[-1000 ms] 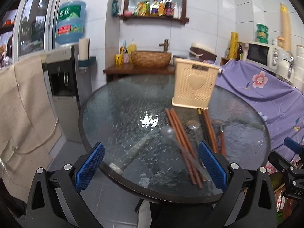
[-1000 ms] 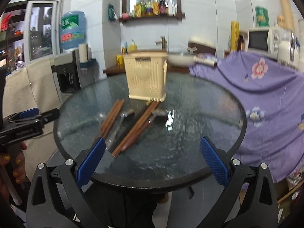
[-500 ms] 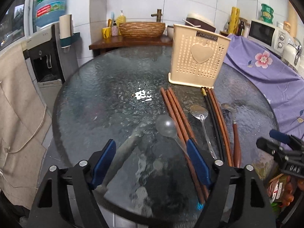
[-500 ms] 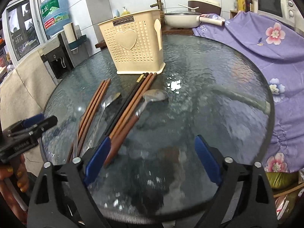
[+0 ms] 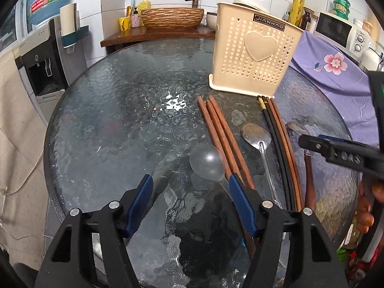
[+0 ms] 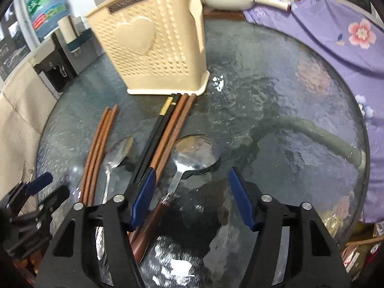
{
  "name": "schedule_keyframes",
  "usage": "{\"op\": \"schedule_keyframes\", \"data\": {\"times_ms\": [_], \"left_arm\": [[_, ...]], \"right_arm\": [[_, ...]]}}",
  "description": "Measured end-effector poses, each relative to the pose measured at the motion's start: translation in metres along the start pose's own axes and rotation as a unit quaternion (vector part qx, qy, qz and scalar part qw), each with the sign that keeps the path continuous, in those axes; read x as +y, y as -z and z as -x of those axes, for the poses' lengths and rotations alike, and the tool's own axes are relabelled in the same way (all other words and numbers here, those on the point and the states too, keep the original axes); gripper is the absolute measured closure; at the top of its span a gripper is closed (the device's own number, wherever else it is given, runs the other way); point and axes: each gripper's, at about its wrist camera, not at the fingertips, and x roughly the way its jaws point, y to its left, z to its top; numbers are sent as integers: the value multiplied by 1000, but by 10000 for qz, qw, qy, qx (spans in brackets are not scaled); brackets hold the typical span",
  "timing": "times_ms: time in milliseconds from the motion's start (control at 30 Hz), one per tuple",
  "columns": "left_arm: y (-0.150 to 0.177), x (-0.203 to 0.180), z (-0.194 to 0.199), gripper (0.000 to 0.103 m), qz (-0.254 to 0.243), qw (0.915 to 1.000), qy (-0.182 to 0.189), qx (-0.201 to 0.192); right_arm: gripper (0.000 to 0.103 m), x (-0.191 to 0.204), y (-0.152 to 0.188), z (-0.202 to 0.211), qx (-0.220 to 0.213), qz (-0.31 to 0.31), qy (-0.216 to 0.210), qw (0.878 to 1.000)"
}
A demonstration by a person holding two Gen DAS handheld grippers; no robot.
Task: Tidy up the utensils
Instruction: 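Grasp the clear plastic spoon with the left tool while the right tool grasps the metal spoon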
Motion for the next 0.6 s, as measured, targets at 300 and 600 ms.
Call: {"op": "schedule_keyframes", "data": {"times_ms": [300, 600], "left_arm": [[-3, 4, -8, 41, 50, 9999, 82, 131], [-7, 0, -14, 44, 78, 9996, 156, 225]], "right_arm": [[54, 5, -21, -20, 178, 81, 125, 9997], [55, 9, -23, -23, 199, 287, 100, 9993]]}}
